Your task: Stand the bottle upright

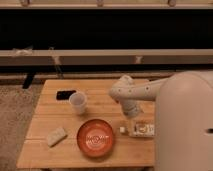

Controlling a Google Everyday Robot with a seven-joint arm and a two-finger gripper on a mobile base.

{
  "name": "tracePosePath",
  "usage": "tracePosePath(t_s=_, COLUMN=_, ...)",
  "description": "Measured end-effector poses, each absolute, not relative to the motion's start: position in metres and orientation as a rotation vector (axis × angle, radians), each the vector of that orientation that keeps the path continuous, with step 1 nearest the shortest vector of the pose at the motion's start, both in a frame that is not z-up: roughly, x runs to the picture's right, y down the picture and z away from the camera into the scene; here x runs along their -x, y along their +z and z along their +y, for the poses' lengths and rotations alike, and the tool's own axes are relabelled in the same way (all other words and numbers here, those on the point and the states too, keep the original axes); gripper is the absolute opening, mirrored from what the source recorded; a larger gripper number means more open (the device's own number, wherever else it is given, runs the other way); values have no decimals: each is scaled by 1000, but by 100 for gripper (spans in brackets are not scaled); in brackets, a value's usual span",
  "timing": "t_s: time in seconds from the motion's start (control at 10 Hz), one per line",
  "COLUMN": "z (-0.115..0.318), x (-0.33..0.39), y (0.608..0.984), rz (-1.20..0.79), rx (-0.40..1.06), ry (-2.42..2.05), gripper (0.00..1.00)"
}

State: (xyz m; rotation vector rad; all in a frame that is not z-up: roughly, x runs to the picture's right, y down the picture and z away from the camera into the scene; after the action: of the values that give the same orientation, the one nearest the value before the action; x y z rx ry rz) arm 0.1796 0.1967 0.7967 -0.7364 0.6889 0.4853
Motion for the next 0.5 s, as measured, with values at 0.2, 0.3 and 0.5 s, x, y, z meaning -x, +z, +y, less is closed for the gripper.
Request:
tracePosePath(t_s=0.2, z=202, x=-177, y=798, rz=698, rx=738, ry=469, gripper=80)
tracePosePath(t_s=0.3, z=207, x=-177, y=799, rz=707, rx=731, ry=455, gripper=80)
tracePosePath(t_s=0.5, z=217, x=-174, y=802, rz=716, rx=710, ry=428, gripper=80)
